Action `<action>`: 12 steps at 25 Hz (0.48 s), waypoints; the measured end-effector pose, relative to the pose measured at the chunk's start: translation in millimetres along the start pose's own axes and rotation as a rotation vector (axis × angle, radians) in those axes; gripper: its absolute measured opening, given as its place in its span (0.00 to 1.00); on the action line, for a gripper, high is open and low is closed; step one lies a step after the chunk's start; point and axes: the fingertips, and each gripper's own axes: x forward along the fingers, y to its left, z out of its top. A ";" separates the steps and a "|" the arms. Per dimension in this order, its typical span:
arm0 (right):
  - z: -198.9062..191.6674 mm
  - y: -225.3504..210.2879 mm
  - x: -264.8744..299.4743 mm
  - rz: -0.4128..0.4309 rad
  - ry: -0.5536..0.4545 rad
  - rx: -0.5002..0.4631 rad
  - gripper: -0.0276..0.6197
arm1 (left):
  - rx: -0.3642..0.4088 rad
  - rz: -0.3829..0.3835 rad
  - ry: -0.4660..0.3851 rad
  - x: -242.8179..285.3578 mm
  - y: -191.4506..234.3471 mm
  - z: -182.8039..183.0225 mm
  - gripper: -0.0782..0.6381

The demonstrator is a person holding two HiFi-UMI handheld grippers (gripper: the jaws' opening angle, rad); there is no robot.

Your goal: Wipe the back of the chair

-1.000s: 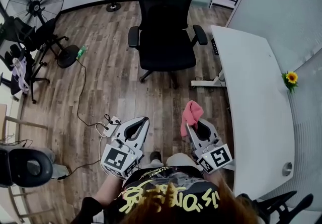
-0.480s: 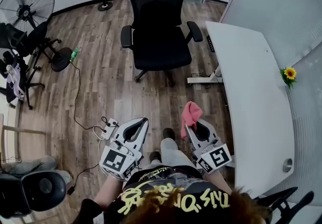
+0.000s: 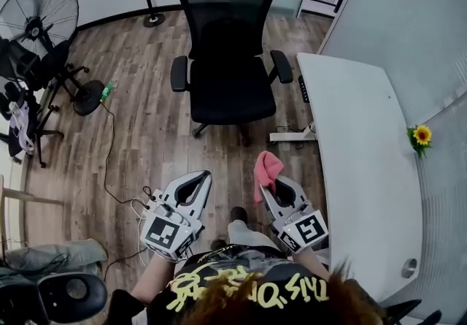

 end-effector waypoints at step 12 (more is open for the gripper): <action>17.7 -85.3 33.8 0.055 -0.025 0.000 0.14 | 0.034 0.066 -0.004 88.4 17.3 26.2 0.09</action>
